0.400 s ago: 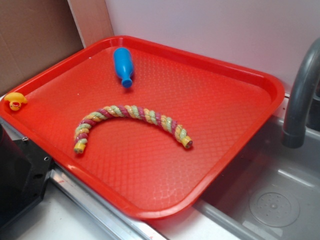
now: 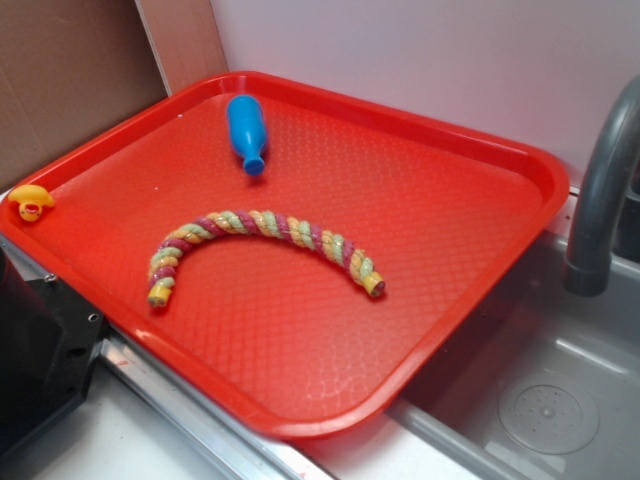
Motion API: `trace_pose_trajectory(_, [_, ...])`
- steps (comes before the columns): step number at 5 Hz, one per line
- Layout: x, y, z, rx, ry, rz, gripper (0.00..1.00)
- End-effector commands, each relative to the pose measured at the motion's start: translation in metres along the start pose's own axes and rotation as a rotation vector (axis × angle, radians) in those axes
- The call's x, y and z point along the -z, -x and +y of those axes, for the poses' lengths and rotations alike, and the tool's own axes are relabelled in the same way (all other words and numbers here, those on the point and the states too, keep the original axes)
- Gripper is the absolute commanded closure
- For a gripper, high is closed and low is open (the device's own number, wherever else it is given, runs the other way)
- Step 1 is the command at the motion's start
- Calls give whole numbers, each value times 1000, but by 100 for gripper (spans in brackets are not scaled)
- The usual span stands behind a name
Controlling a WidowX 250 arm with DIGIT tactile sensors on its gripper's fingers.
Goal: Grab the multicolored rope.
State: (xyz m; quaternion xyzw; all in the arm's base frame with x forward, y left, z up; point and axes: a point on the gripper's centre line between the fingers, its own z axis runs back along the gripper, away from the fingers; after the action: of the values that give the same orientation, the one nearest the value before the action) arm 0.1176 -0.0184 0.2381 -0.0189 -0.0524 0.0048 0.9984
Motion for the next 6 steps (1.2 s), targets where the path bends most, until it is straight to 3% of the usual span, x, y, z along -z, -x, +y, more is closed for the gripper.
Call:
trace_pose_trajectory(1, [83, -24, 31, 103, 59, -59, 0])
trace_pose_trajectory(2, [134, -32, 46, 107, 56, -12, 0])
trace_pose_trajectory(3, [184, -38, 45, 164, -34, 71, 0])
trace_pose_trajectory(5, [215, -32, 33, 188, -107, 119, 0])
trace_pose_trajectory(6, [216, -29, 35, 184, -104, 125, 11])
